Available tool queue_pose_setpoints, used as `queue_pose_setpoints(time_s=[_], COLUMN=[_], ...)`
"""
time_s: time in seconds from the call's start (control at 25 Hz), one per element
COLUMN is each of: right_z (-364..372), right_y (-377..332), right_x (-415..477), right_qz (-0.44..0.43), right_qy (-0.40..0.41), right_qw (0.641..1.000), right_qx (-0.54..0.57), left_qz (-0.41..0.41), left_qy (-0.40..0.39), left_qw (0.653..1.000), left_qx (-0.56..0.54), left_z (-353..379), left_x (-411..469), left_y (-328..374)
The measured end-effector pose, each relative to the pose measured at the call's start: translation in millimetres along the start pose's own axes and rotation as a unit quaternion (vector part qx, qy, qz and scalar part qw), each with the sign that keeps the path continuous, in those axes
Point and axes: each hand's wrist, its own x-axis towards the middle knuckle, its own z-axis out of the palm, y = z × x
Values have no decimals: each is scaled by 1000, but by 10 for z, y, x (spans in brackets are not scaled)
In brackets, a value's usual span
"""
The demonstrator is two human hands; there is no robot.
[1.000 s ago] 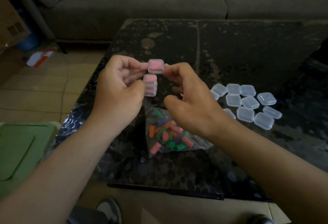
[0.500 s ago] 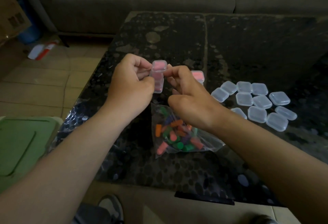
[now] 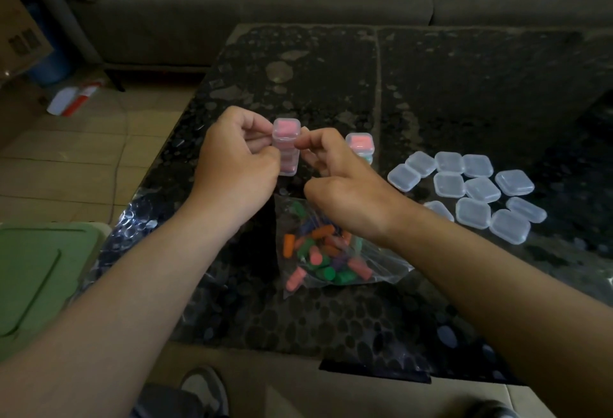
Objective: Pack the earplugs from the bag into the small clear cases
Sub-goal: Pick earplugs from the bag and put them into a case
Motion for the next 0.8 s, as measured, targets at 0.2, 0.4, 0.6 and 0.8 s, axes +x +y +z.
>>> queue_pose_setpoints(time_s=[0.2,0.4,0.6,0.8], right_z=[-11,-2,-20,-16], right_y=[-17,-7,4,29], right_x=[-19,-5,-20,-8], right_qz=[8,15,16,23], right_qy=[-3,-3,3,2], right_qw=[1000,1000,999,999], right_qx=[30,28,38,34], left_qz=[-5,-10,-24,-30], left_qy=[2,7,16,44], left_qw=[1000,1000,999,998], left_qx=[6,4,16,20], left_z=[-7,5,9,-34], left_x=[23,28,46,90], left_y=[-40,-50,-70,-80])
